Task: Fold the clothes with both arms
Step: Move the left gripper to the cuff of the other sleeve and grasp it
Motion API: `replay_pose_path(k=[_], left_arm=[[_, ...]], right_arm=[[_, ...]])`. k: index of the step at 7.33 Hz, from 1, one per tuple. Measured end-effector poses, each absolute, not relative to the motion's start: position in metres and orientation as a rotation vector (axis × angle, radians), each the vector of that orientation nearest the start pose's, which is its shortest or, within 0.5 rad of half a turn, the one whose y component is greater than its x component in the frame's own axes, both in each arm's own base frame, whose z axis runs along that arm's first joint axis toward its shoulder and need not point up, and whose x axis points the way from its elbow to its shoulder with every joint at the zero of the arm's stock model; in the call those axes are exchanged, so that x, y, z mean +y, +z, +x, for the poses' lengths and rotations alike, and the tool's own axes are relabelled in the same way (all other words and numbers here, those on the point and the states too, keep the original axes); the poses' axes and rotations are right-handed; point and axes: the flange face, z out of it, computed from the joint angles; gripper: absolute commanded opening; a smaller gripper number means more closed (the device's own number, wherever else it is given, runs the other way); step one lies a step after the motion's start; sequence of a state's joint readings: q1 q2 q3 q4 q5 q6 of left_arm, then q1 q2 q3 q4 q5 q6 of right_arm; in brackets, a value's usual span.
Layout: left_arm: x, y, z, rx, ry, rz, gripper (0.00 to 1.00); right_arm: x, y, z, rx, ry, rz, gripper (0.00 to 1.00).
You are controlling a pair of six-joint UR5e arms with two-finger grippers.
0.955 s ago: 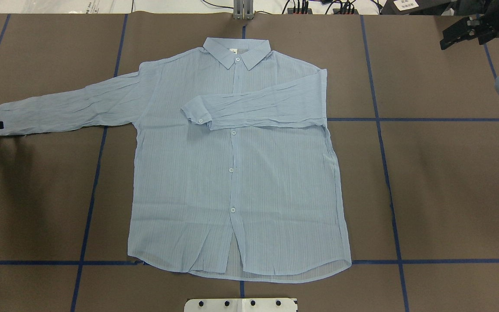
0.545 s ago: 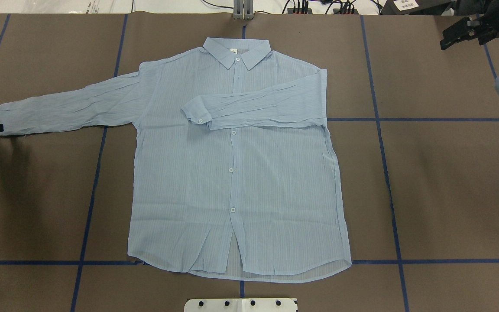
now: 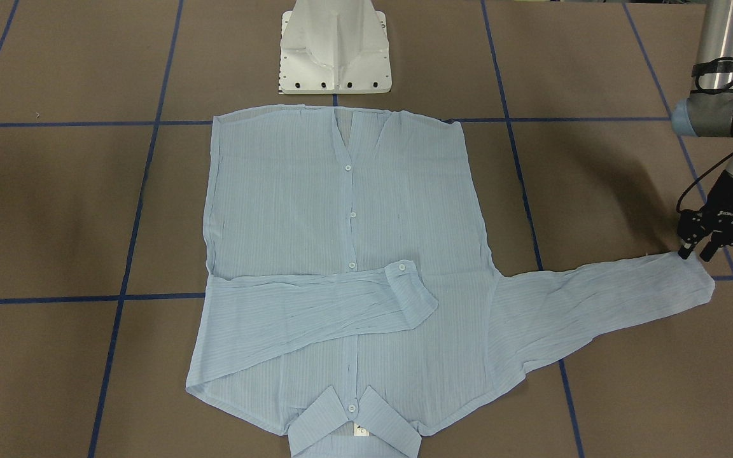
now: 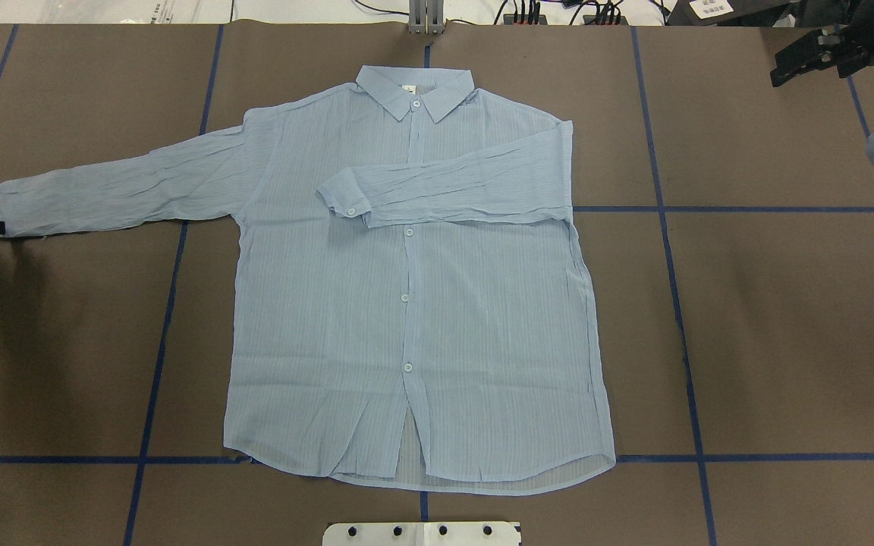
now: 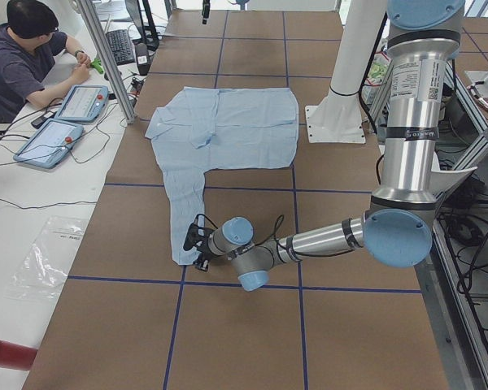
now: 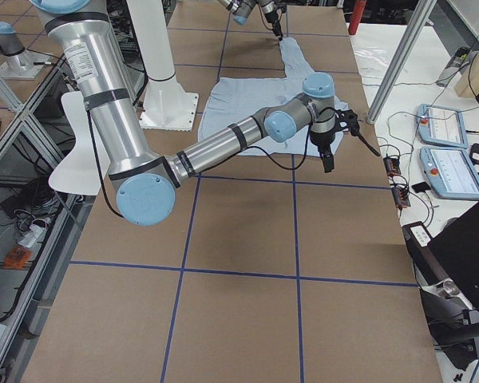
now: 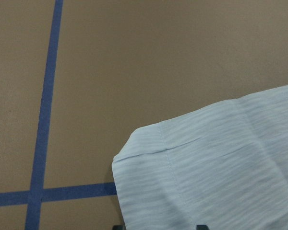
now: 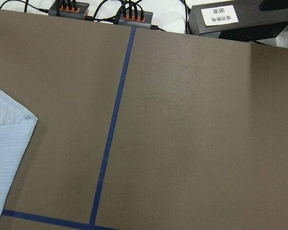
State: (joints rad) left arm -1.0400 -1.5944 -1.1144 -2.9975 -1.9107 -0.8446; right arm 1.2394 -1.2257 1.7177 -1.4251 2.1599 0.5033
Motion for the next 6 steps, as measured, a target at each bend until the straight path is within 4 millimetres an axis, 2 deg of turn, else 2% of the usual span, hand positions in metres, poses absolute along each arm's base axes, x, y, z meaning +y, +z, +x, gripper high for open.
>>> replay_pose_path(k=[1,4,6], left_arm=[[-0.478,0.724,0.166,0.869,-0.114,0.566,0.00],[-0.474,0.727,0.163,0.881,-0.108,0.583,0.00],[-0.472,0.713,0.162,0.921,-0.089,0.634,0.00]], right_arm=[[-0.611,0.384,-0.128,-0.770,-0.027,0.337,1.00],[-0.610,0.383,-0.127,-0.774,-0.026,0.346,1.00],[-0.606,0.381,-0.126,-0.778,-0.028,0.352,1.00]])
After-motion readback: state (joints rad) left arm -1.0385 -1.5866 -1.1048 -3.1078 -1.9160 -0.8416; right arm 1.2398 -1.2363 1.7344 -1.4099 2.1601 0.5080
